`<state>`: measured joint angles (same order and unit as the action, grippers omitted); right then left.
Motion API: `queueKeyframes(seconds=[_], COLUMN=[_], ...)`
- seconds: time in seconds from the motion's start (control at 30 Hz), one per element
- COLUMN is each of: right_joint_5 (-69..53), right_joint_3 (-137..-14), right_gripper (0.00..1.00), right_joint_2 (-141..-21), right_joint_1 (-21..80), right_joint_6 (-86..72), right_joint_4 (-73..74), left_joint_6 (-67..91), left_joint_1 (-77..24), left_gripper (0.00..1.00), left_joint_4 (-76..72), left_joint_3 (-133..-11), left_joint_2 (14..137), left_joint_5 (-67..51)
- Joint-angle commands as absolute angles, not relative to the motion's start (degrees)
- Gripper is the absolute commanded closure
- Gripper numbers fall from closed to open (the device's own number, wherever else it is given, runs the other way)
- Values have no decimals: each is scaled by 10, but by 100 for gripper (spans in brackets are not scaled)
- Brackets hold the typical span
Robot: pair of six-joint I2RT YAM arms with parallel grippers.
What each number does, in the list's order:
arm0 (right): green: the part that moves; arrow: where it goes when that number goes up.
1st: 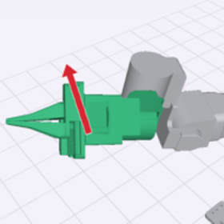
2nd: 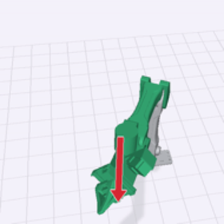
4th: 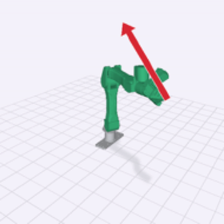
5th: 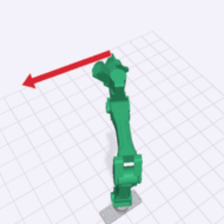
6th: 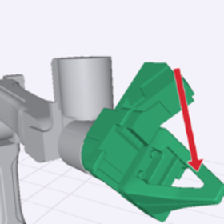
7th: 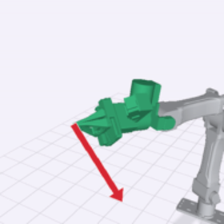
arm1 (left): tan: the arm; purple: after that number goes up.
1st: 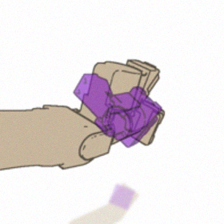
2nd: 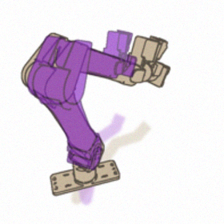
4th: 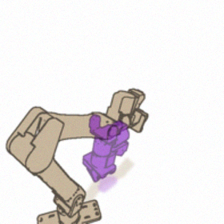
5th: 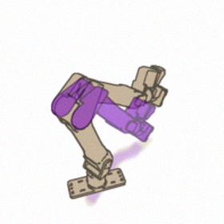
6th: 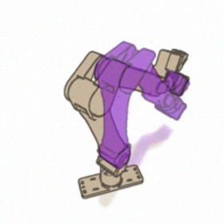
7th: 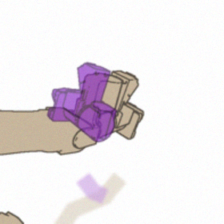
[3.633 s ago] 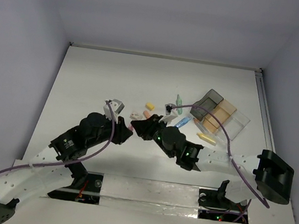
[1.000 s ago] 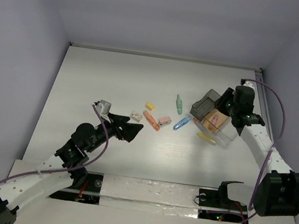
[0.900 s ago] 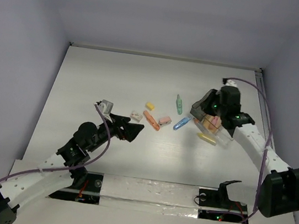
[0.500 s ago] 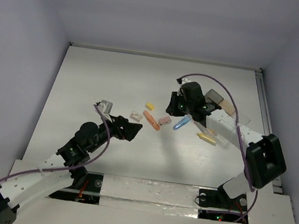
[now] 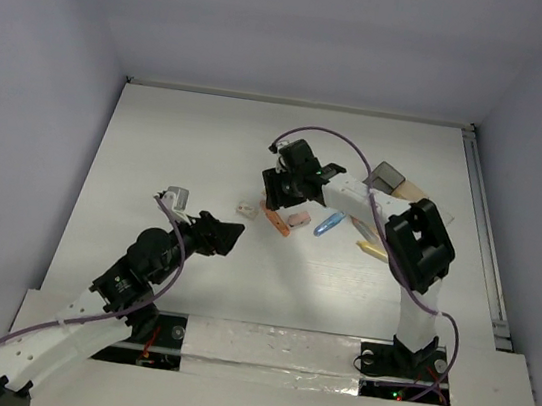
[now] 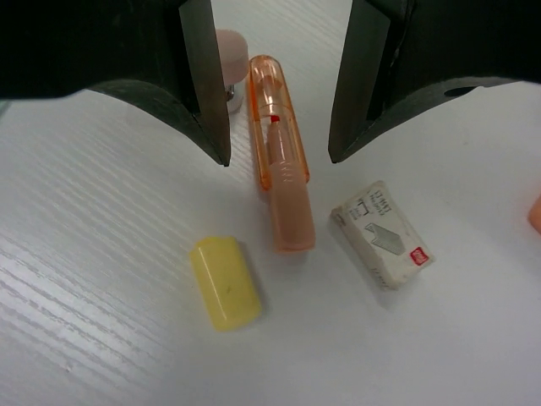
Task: Sort the stationery into containers
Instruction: Pick up the pen from the center of the board.
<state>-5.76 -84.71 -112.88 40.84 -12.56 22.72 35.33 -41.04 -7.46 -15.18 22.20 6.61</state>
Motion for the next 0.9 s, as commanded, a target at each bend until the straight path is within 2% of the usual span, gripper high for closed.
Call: queueKeyframes(seconds=[0.0, 0.67, 0.73, 0.8, 0.87], right_joint_5=[-34, -21, -18, -13, -12], right_joint_3=[-893, -846, -844, -845, -839], right_gripper=[44, 40, 44, 53, 70], right_joint_2=[-1157, -1161, -1165, -1171, -1167], right_joint_1=[418, 448, 448, 448, 448], right_joint_6=[-98, -101, -99, -98, -98], right_joint_4=[278, 296, 295, 294, 273], left_joint_6=[367, 368, 368, 368, 368], left_joint_1=[-409, -409, -409, -409, -409], left_gripper=[20, 20, 21, 21, 21], left_joint_4=[-61, -55, -50, -41, -31], left_joint_3=[-142, -140, -140, -143, -148], left_joint_2=[206, 195, 192, 185, 179], left_joint_5=[86, 89, 90, 92, 98])
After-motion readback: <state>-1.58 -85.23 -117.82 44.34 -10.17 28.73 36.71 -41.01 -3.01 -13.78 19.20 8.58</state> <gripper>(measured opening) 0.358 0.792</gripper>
